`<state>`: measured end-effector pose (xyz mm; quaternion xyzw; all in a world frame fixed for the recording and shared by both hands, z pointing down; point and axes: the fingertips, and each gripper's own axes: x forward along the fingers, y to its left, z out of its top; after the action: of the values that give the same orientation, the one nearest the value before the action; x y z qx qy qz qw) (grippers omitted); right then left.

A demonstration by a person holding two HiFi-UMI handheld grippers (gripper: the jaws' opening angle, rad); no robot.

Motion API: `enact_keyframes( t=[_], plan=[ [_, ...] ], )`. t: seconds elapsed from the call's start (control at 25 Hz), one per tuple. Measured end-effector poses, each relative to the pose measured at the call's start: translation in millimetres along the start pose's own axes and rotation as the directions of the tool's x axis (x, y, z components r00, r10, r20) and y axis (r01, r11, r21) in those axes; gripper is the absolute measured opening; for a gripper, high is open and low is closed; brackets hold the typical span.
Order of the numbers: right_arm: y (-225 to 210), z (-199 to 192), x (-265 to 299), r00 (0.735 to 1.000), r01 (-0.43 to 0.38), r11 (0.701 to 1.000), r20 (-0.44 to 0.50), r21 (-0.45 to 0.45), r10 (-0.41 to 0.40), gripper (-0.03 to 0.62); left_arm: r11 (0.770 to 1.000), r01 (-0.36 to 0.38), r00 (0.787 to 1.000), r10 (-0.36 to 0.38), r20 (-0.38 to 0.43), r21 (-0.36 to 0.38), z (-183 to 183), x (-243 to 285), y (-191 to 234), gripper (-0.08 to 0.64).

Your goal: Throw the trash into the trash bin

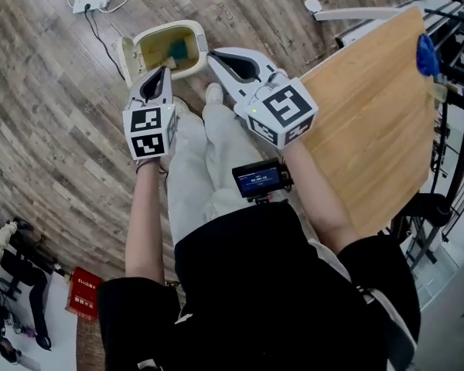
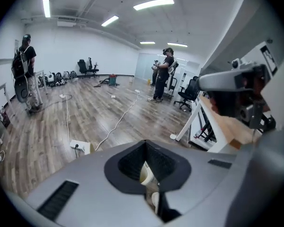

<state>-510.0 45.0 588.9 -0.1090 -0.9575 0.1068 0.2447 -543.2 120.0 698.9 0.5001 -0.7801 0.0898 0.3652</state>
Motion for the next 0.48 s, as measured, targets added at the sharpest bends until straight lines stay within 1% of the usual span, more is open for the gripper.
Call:
enact_keyframes(
  t=[0.12,0.24,0.32,0.36,0.44,0.48],
  plan=[
    [18,34,-35,0.999,0.006,1.000,0.035,-0.028,-0.005,-0.002,0.999,-0.026,0.997,0.025,0.069,0.018,39,-71,-11,0.008],
    [18,72,-74,0.995,0.036,0.998,0.093,-0.055,-0.030,-0.003,0.997,-0.068,0.985,0.062,0.159,0.033,84,-126,-20,0.008],
    [15,83,-101,0.991,0.063,0.997,0.118,-0.036,-0.059,-0.002,0.995,-0.099,0.976,0.091,0.198,0.031,97,-158,-26,0.008],
    [14,85,-113,0.990,0.079,0.996,0.121,-0.030,-0.075,-0.003,0.994,-0.107,0.972,0.101,0.214,0.018,100,-172,-28,0.006],
    [18,89,-131,0.986,0.096,0.995,0.137,-0.032,-0.091,-0.002,0.993,-0.112,0.962,0.114,0.249,-0.024,100,-198,-30,0.008],
    [23,95,-138,0.984,0.093,0.995,0.157,-0.036,-0.087,-0.003,0.993,-0.111,0.956,0.119,0.268,-0.047,99,-211,-29,0.008]
  ],
)
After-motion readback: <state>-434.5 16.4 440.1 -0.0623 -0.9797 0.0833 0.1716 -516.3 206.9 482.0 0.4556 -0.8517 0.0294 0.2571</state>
